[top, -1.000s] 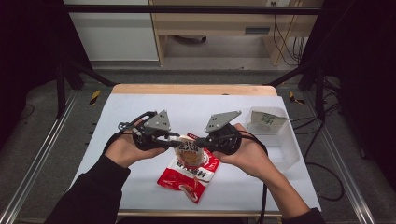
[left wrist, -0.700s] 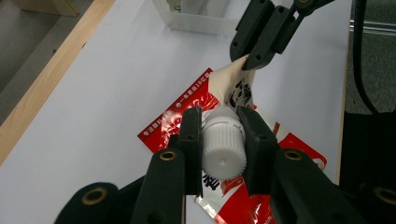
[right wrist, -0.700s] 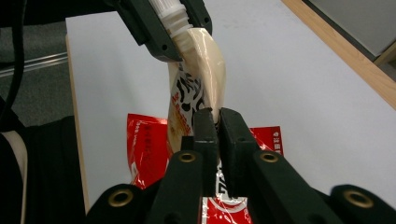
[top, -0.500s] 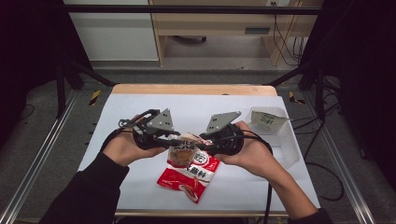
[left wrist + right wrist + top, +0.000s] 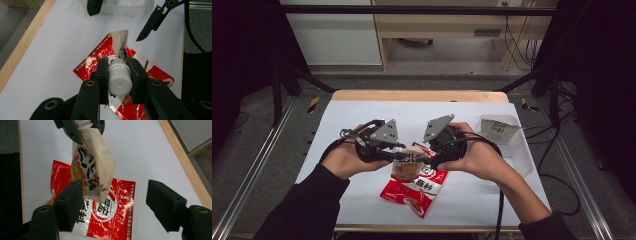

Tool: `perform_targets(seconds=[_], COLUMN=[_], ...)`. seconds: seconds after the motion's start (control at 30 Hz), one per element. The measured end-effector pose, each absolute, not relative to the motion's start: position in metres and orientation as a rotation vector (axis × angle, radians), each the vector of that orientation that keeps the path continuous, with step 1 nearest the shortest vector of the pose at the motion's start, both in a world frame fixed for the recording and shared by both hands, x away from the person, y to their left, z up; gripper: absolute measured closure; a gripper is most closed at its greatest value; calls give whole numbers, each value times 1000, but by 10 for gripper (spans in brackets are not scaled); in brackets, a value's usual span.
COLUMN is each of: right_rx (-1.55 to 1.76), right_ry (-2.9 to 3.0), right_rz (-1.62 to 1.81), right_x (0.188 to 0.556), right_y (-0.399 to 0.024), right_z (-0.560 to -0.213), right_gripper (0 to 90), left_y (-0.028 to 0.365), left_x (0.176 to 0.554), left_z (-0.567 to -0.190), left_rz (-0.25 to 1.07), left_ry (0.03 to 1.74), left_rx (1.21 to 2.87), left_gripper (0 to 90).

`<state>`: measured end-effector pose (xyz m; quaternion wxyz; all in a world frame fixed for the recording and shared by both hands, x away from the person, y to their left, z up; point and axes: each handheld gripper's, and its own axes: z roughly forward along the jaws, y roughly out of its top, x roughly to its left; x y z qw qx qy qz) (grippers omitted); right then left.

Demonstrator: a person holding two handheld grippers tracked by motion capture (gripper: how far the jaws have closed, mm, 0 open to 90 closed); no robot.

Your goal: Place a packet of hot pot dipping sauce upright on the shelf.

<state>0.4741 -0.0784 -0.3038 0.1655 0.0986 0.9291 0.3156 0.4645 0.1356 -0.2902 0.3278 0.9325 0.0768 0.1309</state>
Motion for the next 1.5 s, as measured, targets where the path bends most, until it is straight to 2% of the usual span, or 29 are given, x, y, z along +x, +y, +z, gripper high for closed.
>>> perform_targets(seconds=[0.07, 0.13, 0.23, 0.6, 0.7, 0.9, 1.1, 1.43, 1.5], right_rx=[263, 253, 226, 129, 111, 87, 113, 127, 143], right_ry=[2671, 2693, 2717, 2785, 2798, 2803, 2803, 2796, 2788], right_rz=[895, 889, 876, 838, 846, 839, 813, 776, 780], right_x=[477, 478, 481, 483, 482, 480, 480, 478, 477], right_y=[-77, -75, -73, -60, -58, -58, -60, -61, -61], right_z=[-304, -304, -304, -306, -308, -308, -307, -298, -295], right_gripper=[243, 246, 312, 467, 537, 734, 829, 875, 878], left_y=[136, 136, 136, 134, 134, 136, 134, 134, 134], left_x=[464, 464, 464, 461, 460, 462, 464, 465, 464], left_z=[-290, -291, -292, -293, -292, -294, -297, -297, -297], left_rz=[341, 336, 332, 311, 311, 307, 302, 317, 322], left_ry=[196, 192, 180, 145, 143, 153, 164, 179, 193], left_rx=[2443, 2440, 2441, 2438, 2439, 2426, 2408, 2379, 2366], left_gripper=[732, 732, 732, 732, 732, 732, 732, 720, 691])
